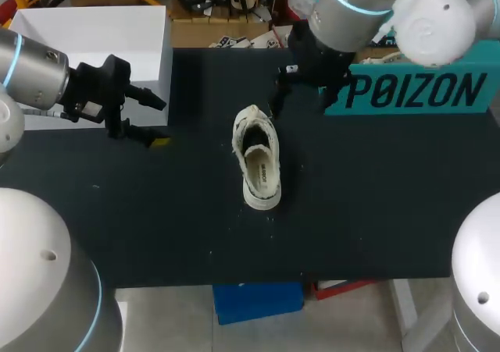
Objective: Take the shoe out of the shoebox, open the shoe tongue, remove and reinsert the insole, then place the shoe into the shoebox
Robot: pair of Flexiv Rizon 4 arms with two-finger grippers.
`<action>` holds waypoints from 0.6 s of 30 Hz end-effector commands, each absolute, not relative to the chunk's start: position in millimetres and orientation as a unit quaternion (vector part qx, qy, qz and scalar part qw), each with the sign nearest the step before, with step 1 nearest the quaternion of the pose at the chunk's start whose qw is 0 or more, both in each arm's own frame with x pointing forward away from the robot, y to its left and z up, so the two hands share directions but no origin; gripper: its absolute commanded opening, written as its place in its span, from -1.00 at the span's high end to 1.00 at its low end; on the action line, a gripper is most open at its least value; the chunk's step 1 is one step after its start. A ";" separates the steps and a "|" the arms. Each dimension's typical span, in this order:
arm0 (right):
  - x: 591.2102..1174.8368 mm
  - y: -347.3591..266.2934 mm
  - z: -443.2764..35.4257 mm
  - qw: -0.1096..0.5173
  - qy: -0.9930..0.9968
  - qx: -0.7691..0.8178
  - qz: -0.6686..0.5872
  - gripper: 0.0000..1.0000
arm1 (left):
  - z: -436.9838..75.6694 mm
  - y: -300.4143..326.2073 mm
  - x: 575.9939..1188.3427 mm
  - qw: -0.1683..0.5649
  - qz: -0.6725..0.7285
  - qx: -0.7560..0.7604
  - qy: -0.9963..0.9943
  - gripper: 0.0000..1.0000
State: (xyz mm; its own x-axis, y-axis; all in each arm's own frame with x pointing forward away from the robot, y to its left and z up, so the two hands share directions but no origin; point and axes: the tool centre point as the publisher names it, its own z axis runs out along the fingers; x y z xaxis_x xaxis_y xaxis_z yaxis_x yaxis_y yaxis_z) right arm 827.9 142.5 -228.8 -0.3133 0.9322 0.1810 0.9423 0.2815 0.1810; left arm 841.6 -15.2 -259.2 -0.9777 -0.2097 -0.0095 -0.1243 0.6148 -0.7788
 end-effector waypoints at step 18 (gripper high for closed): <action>847.6 183.5 -298.3 0.021 -0.811 -0.584 -0.014 0.00 | -258.6 -15.2 841.2 0.049 -0.427 -0.093 0.898 -1.00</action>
State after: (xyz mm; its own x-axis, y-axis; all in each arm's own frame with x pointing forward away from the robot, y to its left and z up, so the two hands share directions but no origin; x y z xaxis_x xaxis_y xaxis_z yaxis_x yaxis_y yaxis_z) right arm 842.7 178.6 -286.3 -0.3173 0.9472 0.0463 0.9483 0.3169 0.0162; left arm 841.6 -15.2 -259.0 -0.9778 -0.2094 -0.0093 -0.1243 0.6150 -0.7787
